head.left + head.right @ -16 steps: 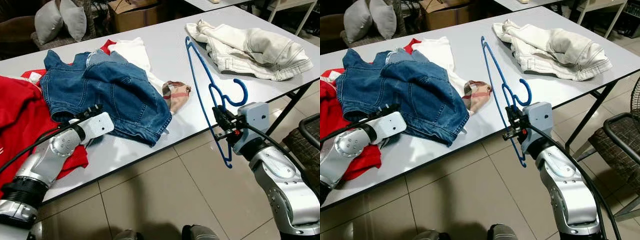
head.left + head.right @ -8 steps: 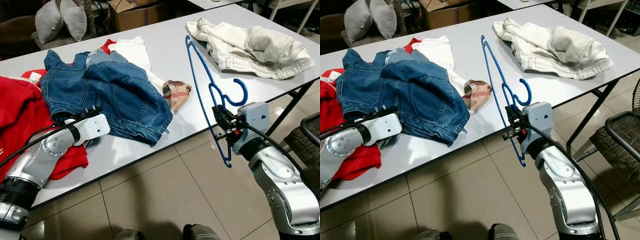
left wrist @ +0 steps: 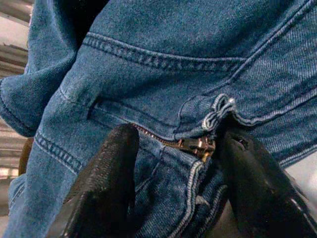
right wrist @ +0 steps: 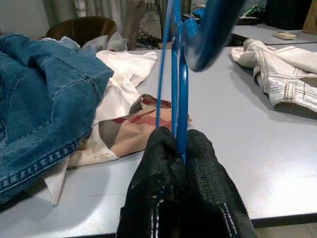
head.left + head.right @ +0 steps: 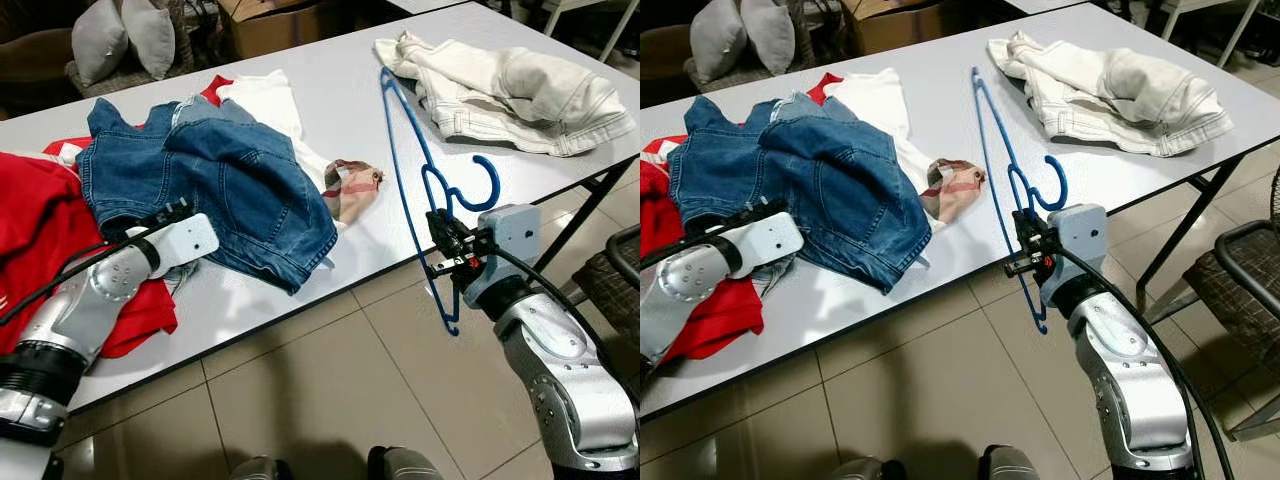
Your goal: Hang hanger
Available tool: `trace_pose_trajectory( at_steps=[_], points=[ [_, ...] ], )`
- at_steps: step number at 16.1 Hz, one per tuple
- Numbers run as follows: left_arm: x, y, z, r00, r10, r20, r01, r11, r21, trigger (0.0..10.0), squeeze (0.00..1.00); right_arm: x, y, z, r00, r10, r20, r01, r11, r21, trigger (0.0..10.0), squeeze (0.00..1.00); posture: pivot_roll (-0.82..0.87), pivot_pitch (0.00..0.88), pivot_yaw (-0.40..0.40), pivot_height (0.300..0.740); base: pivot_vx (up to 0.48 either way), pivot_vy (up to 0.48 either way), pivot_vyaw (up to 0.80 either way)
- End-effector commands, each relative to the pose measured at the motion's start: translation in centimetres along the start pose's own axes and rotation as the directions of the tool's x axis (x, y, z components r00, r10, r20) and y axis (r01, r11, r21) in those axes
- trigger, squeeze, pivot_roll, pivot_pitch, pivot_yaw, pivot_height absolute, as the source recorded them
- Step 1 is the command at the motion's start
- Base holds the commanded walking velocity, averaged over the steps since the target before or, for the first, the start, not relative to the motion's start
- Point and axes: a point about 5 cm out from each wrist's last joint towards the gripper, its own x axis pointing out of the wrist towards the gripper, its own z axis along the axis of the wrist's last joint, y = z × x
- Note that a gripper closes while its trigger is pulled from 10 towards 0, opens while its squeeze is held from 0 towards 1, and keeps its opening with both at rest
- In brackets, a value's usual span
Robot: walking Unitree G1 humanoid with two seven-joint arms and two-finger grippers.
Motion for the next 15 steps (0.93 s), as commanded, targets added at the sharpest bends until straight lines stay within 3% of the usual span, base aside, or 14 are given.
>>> trace_pose_trajectory(
  at_steps=[1,4,7,9,11,13,15],
  points=[
    [-0.2,0.6,-0.4,0.999,0.033,-0.015,-0.033,0.999,-0.013,10.0,0.00,-0.1,-0.1,0.1,1.000,-0.003,-0.008,0.003,1.000,0.006,10.0,0.00,-0.13,0.117,0.078,0.740,0.000,0.000,0.00],
    [-0.1,0.9,-0.5,0.999,0.043,-0.025,-0.043,0.999,0.004,10.0,0.00,-0.2,0.2,-0.5,0.999,0.020,-0.050,-0.018,0.999,0.033,10.0,0.00,-0.13,0.119,0.076,0.740,0.000,0.000,0.00],
    [-0.3,3.0,-0.4,0.982,0.189,-0.018,-0.188,0.981,0.047,10.0,0.00,0.0,0.5,0.1,1.000,0.028,0.010,-0.028,1.000,-0.008,10.0,0.00,-0.13,0.118,0.078,0.740,0.000,0.000,0.00],
    [-0.5,4.4,0.8,0.958,0.284,0.051,-0.286,0.957,0.042,10.0,0.00,0.0,0.5,0.2,1.000,0.023,0.009,-0.022,1.000,-0.014,10.0,0.00,-0.12,0.121,0.078,0.740,0.000,0.000,0.00],
    [-0.2,3.3,0.6,0.975,0.216,0.044,-0.218,0.975,0.040,10.0,0.00,-0.1,0.6,0.2,1.000,0.020,0.007,-0.020,1.000,-0.014,10.0,0.00,-0.12,0.120,0.081,0.740,0.000,0.000,0.00],
    [0.2,1.2,-0.3,0.997,0.082,-0.005,-0.082,0.996,0.045,10.0,0.00,-0.1,0.6,0.1,1.000,0.016,0.013,-0.016,1.000,-0.016,10.0,0.00,-0.13,0.112,0.091,0.740,0.000,0.000,0.00],
    [0.2,0.7,-0.7,0.998,0.051,-0.027,-0.049,0.997,0.051,10.0,0.00,-0.1,0.6,0.1,1.000,0.010,0.016,-0.010,1.000,-0.018,10.0,0.00,-0.13,0.110,0.092,0.740,0.000,0.000,0.00]
  ],
)
